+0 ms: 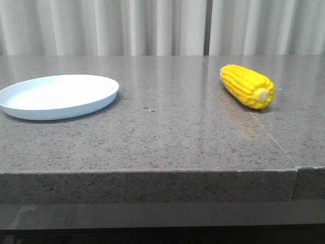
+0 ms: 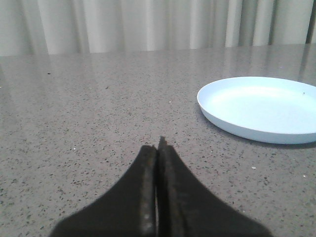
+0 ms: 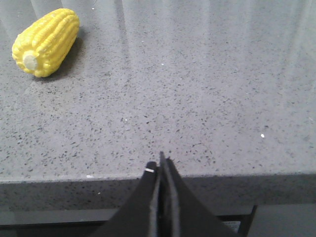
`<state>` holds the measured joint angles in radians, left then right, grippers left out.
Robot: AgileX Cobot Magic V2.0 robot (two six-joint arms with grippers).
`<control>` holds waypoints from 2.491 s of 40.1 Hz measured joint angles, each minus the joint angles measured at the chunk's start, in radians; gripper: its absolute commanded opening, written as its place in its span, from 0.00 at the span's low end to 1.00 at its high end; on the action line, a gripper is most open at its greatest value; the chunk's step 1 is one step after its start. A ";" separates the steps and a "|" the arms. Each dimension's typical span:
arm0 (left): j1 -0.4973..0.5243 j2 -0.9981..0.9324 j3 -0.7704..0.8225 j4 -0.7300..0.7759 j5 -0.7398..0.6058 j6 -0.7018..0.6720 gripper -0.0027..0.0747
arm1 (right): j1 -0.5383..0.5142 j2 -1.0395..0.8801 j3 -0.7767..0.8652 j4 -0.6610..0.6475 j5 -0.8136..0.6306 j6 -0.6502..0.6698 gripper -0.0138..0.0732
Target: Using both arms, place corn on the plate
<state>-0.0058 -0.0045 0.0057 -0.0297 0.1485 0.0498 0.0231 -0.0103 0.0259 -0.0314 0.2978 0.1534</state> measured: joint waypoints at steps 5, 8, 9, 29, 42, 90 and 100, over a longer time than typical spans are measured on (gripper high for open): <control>0.000 0.000 0.000 0.003 0.000 0.000 0.01 | 0.000 0.000 0.000 0.000 -0.002 0.000 0.08; 0.000 0.000 0.000 0.010 -0.009 0.000 0.01 | 0.000 0.000 0.000 0.000 -0.002 0.000 0.08; 0.000 0.000 0.000 0.010 -0.011 0.000 0.01 | 0.000 0.000 0.000 0.000 -0.004 0.000 0.08; 0.000 0.048 -0.323 0.018 0.025 0.000 0.01 | 0.000 0.024 -0.390 0.004 0.070 0.017 0.09; 0.000 0.302 -0.502 0.030 0.196 0.000 0.13 | 0.000 0.207 -0.540 0.008 0.151 0.023 0.23; -0.065 1.040 -0.884 -0.078 0.470 0.000 0.79 | 0.000 0.208 -0.540 0.009 0.148 0.025 0.90; -0.136 1.319 -1.019 -0.087 0.504 0.000 0.79 | 0.000 0.208 -0.540 0.009 0.148 0.025 0.90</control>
<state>-0.1417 1.3148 -1.0128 -0.1170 0.6523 0.0498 0.0231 0.1979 -0.5142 -0.0224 0.4455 0.1786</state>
